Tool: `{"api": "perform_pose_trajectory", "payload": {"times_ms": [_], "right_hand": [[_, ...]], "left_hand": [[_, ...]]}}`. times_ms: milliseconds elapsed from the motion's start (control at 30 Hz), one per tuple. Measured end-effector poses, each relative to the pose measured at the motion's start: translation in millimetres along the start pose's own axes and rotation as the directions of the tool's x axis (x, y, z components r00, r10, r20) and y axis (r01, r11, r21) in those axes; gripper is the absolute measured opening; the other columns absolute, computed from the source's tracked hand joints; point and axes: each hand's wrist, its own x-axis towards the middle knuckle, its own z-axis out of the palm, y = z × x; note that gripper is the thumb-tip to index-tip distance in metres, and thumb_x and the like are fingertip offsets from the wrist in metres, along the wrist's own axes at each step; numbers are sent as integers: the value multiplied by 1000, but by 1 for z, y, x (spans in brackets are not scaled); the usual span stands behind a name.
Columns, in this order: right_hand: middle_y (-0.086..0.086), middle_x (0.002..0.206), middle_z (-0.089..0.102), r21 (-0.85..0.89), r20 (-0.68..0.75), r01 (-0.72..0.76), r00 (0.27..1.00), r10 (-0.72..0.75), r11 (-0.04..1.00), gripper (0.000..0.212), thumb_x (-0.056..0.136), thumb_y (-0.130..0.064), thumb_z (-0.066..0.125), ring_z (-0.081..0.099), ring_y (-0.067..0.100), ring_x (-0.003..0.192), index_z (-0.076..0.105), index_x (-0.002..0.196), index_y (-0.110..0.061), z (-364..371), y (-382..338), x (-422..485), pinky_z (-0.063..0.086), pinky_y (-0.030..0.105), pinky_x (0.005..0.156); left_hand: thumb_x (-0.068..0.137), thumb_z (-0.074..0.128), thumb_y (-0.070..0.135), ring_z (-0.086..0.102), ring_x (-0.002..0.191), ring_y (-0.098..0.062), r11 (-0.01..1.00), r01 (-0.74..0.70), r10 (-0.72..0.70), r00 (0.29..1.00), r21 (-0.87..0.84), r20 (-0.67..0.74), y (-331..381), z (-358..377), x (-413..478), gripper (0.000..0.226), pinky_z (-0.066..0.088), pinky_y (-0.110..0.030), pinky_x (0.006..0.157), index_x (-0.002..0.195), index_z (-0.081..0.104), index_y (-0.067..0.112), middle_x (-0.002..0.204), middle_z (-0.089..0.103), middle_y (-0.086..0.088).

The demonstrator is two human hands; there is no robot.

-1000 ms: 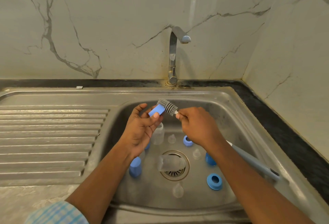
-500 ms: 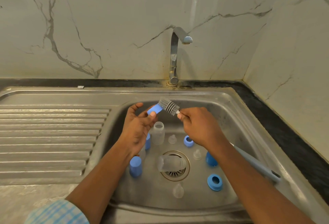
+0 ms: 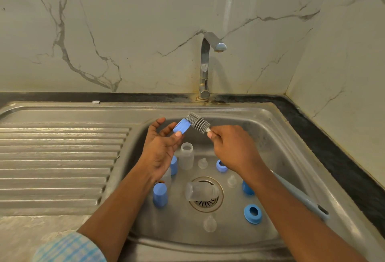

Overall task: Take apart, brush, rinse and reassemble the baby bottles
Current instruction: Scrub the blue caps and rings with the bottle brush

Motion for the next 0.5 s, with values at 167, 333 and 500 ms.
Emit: {"api": "perform_pose_trajectory", "payload": {"times_ms": [167,333,500], "right_hand": [[-7,57,44,-3,-5,-2,1000,2,1000,34,101,-30,47,41,13,53,47,67,-24,0,4,0,28,31,49],[-7,57,45,27,-12,11,1000,-11,1000,31,101,-29,47,42,13,54,51,71,-23,-2,3,-1,27,31,51],[-6,57,44,22,4,47,999,-47,999,31,101,-31,47,43,18,57,47,71,-24,-1,-5,-4,29,32,52]], "left_hand": [[82,69,-5,68,92,-20,997,-11,17,997,75,-73,-3,-2,1,39,58,-25,72,109,54,19,98,67,-8],[86,68,-1,71,83,-14,985,23,-4,993,173,-114,-2,-6,4,28,57,-21,68,113,66,6,98,72,-7],[90,62,3,72,102,-21,988,69,-64,997,140,-41,-1,-3,2,30,59,-23,78,120,65,1,112,73,-15]]}}
